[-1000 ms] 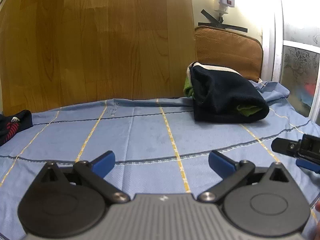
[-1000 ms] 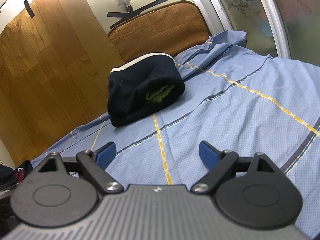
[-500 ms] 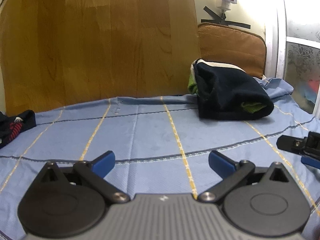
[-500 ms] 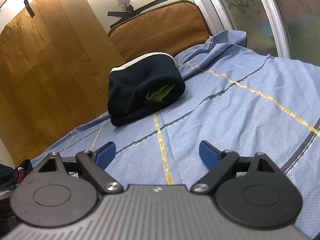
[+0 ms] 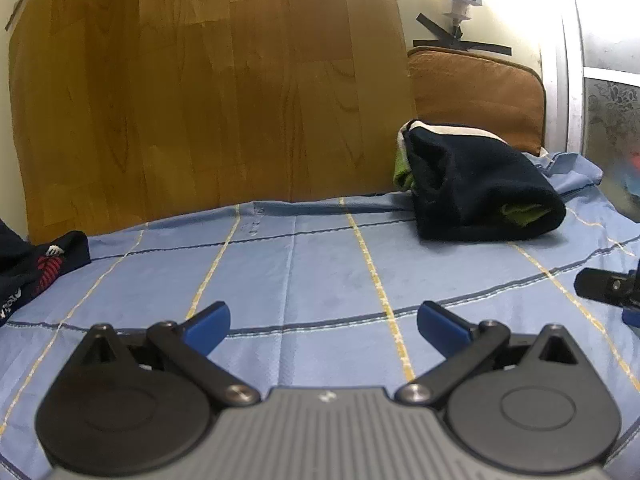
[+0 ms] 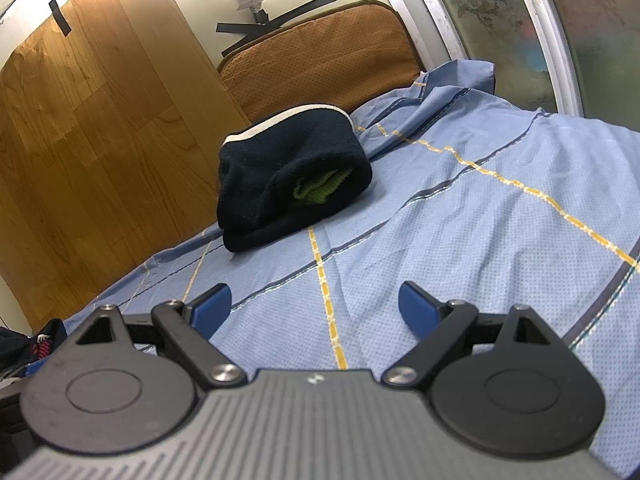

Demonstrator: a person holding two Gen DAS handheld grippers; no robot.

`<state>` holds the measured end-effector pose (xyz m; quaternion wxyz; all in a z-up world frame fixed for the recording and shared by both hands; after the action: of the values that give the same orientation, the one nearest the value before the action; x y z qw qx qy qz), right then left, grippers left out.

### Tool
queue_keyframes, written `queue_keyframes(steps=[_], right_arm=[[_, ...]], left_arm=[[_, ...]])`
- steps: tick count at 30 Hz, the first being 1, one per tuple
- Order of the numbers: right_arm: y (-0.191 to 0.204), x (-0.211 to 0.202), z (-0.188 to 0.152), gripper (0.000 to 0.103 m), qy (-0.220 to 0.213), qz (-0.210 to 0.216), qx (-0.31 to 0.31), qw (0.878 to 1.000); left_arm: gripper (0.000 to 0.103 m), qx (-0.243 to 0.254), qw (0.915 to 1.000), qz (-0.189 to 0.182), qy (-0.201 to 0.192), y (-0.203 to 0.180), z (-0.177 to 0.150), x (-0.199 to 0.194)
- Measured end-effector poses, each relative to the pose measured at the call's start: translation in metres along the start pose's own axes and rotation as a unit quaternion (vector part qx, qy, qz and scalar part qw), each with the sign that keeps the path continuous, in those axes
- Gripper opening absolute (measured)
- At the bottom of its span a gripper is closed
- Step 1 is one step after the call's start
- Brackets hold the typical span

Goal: Fold small clothes

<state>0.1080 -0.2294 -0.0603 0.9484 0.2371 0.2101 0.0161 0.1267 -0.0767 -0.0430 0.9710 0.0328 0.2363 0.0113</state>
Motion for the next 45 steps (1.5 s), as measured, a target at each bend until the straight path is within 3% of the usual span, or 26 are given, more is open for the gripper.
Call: queue_keyframes(steps=[16,26,45], right_arm=[[0.0,0.001,0.0,0.092,0.001,0.008,0.001,1.0],[-0.001,0.001,0.001,0.092,-0.003,0.019,0.011,1.0],[-0.004,0.0,0.003,0.092,-0.003,0.037,0.024,0.999]], left_arm=[[0.103,0.023,0.9996,0.004,-0.013,-0.005,0.0,-0.006],[0.103,0.087,0.9951,0.046,-0.01,-0.022,0.005,-0.017],[0.103,0.088,0.9943,0.06,-0.001,-0.028,0.014,-0.025]])
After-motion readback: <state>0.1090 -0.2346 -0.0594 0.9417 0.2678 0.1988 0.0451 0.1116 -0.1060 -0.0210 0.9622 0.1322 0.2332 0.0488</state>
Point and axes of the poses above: each gripper's, at about its wrist camera, not at the fingertips, and x roughly the way its jaws point, y to its left, z to its top, the point moved 6 cm from there along x, roughly the way its jaws point, and after that the axes turned 2 degrees about -x, right-handed, at the moved point
